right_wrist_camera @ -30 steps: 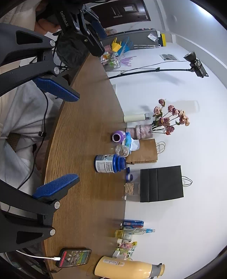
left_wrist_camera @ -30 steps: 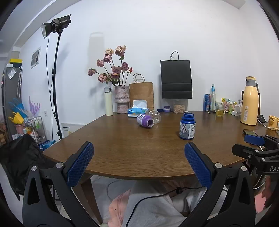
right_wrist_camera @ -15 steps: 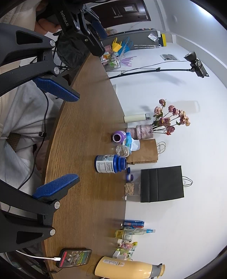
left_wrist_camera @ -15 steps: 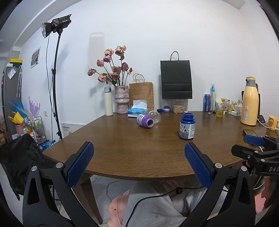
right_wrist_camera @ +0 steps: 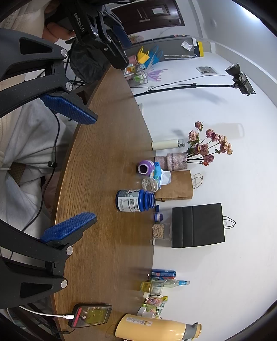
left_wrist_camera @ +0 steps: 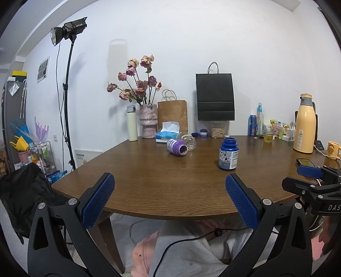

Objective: Flip cup upright

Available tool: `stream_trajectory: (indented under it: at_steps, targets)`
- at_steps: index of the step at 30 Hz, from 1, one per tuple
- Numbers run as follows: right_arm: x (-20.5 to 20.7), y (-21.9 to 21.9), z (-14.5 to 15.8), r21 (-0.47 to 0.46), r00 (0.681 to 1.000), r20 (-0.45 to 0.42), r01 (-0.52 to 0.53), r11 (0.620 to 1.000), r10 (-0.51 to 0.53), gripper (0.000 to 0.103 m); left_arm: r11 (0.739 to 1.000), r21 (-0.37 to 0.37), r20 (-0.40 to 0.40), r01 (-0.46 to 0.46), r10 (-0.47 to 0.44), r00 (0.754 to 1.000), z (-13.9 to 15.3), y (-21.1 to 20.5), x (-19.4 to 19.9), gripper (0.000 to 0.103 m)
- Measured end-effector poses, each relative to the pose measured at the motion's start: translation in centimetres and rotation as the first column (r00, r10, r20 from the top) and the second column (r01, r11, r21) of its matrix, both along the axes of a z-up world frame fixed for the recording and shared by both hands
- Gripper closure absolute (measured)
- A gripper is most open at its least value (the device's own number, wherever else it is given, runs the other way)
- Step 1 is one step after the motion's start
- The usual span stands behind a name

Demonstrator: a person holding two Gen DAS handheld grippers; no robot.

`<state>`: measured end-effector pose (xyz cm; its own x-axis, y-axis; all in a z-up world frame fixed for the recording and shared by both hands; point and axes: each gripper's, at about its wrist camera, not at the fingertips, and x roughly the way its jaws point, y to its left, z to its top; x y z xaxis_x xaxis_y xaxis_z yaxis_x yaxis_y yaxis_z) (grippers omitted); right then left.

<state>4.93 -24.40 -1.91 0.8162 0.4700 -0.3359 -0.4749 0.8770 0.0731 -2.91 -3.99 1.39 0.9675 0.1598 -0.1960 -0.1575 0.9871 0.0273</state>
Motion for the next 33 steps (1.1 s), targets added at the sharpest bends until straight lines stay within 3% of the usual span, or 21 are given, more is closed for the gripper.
stream_trajectory:
  at_steps: [33]
  targets:
    - [0.02, 0.06, 0.01, -0.003, 1.000, -0.003, -0.001, 1.000, 0.001, 0.014, 1.000, 0.004, 0.009, -0.004, 0.004, 1.000, 0.55, 0.27, 0.07, 0.000]
